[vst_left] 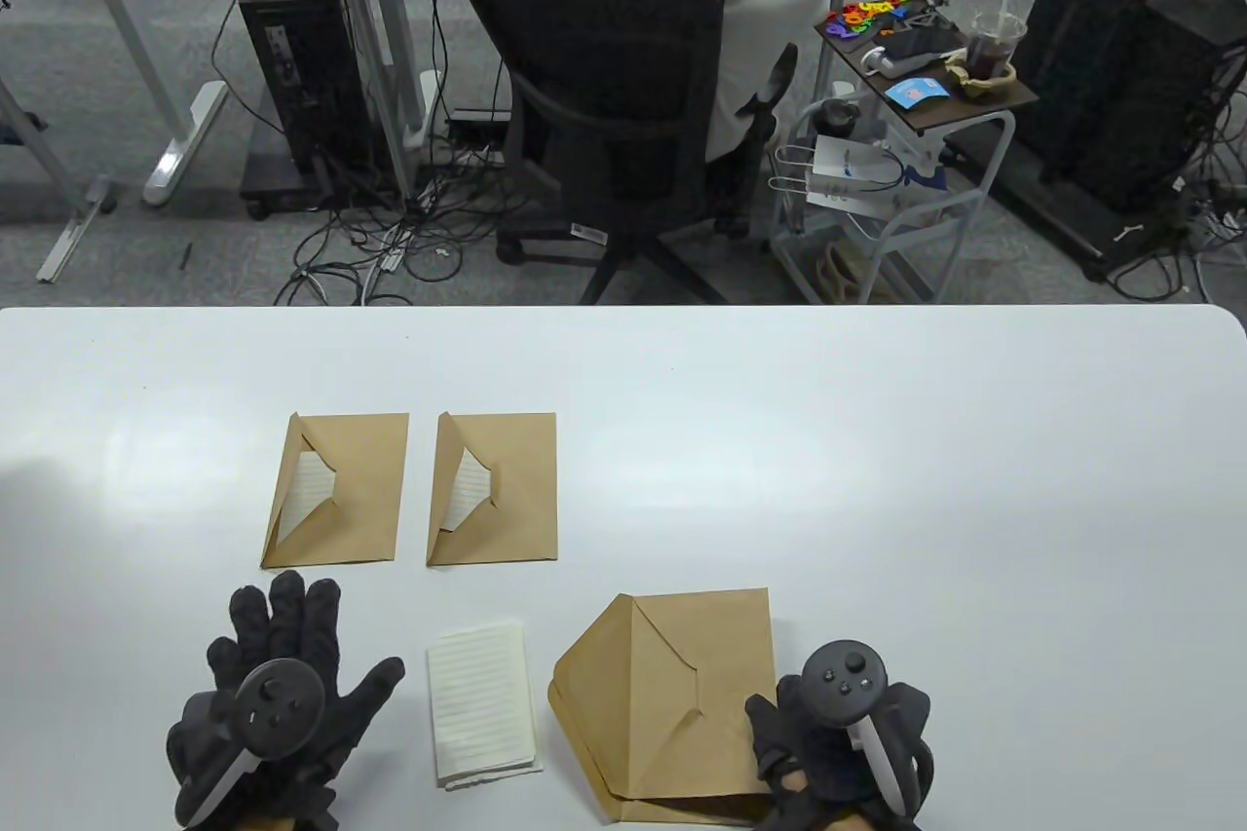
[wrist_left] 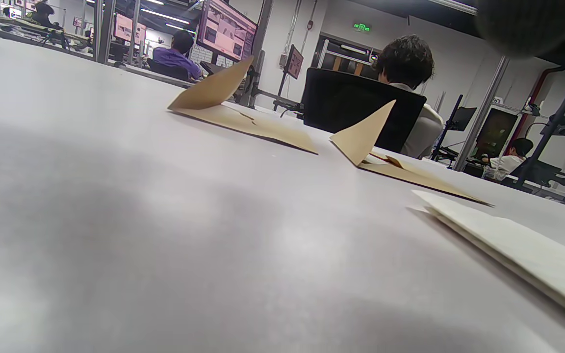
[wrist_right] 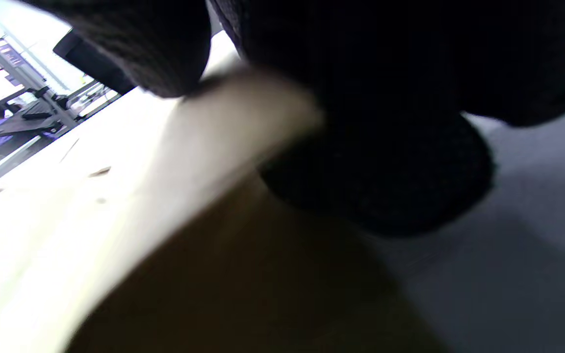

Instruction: Pull paper from envelopes and stack

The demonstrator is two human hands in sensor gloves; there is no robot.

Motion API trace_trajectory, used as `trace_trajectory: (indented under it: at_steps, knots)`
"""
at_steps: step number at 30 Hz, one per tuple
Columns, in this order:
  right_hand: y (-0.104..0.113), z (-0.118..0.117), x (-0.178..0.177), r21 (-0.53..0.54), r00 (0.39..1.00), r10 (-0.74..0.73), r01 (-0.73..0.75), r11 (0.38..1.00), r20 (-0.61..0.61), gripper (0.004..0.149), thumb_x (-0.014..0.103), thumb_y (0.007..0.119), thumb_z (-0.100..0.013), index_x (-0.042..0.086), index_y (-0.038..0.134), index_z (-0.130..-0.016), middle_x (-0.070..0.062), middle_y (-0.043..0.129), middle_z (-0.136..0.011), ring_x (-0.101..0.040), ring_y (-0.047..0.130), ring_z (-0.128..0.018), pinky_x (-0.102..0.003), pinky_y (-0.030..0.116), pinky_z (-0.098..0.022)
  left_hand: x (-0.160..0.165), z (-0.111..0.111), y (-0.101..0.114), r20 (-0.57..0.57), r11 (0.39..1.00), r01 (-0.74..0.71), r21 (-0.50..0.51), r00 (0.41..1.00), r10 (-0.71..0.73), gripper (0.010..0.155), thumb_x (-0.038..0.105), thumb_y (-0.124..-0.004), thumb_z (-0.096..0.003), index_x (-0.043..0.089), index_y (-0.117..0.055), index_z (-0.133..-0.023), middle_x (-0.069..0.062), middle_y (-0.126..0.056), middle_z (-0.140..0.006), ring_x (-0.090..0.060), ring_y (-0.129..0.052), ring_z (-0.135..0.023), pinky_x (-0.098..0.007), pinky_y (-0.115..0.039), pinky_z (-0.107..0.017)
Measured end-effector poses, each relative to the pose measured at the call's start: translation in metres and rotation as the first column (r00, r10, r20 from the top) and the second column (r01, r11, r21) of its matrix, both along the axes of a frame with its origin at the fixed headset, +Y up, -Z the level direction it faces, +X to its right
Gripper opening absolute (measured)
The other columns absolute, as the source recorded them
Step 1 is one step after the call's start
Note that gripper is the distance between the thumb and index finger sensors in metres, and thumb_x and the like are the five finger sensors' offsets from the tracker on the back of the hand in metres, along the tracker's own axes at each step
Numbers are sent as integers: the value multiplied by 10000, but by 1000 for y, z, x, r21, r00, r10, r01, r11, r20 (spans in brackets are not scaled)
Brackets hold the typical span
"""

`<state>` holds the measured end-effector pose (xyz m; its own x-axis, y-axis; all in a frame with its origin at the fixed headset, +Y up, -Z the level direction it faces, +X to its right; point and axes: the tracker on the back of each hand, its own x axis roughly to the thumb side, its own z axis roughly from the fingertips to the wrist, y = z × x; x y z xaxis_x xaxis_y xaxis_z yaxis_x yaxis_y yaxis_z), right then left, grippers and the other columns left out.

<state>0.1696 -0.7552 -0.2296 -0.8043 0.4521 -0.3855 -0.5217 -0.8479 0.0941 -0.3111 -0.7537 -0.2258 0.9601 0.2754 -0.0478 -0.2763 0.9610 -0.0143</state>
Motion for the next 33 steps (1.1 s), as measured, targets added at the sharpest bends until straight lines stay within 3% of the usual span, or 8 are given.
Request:
trace_trajectory:
  at_steps: [5,7,10,12,16,20,27,33]
  knots:
    - [18,1,19,170,995,3,-21,985,104,707,445,838,-396,45,665,-952,-193,1004,-686,-414,1048,-473,-582,832,-381,1,0,-1,3,1000,6,-2,1000,-6,1003,791,-683,-477,256,-238,-1200,-56,-185,-1240,-459,-125,-1147,-713,-259,-753]
    - [25,2,21,252,994,-12,-15,968,108,733,467,820,-401,80,614,-988,-198,929,-813,-452,980,-636,-623,781,-461,2,0,-1,9,1000,7,-4,1000,-7,1007,795,-680,-477,254,-235,-1199,-54,-193,-1241,-456,-154,-1156,-707,-294,-764]
    - [39,6,14,366,998,-22,1,931,53,798,501,805,-407,160,481,-1051,-178,588,-1081,-487,572,-998,-680,489,-687,4,0,0,23,1000,14,1,1000,-14,1008,798,-679,-474,256,-236,-1200,-55,-196,-1242,-459,-163,-1159,-714,-288,-760]
    - [50,10,10,451,1000,18,-24,892,18,821,544,766,-400,205,433,-1069,-130,443,-1144,-460,335,-1079,-672,298,-745,4,1,0,21,1000,16,4,1000,-16,1004,801,-678,-474,262,-245,-1203,-53,-199,-1245,-464,-169,-1160,-725,-264,-750]
    - [74,12,8,605,986,165,-129,786,-3,803,584,706,-391,267,442,-1081,-68,362,-1185,-427,198,-1117,-718,155,-717,3,1,2,16,1000,9,12,1000,-9,1005,808,-678,-471,265,-259,-1206,-53,-206,-1246,-469,-164,-1157,-729,-252,-744]
    - [75,5,13,579,957,289,-235,780,-2,850,622,683,-369,306,374,-1095,-34,246,-1201,-402,111,-1117,-709,99,-710,2,2,4,20,1000,7,23,1000,-8,1013,813,-676,-470,264,-251,-1208,-57,-201,-1247,-471,-154,-1155,-731,-249,-743]
    - [30,-11,21,389,947,305,-243,889,-105,909,667,651,-352,327,249,-1093,-20,64,-1170,-376,-2,-1072,-656,74,-700,6,1,3,37,1000,13,14,999,-14,1019,817,-674,-468,262,-245,-1207,-62,-196,-1246,-476,-141,-1150,-728,-242,-744]
    - [32,-9,23,432,956,278,-212,877,-95,908,660,660,-355,318,251,-1089,-22,73,-1169,-380,23,-1079,-656,94,-712,10,1,1,50,1000,24,5,998,-24,1021,818,-674,-468,263,-240,-1207,-62,-193,-1246,-480,-135,-1147,-729,-238,-742]
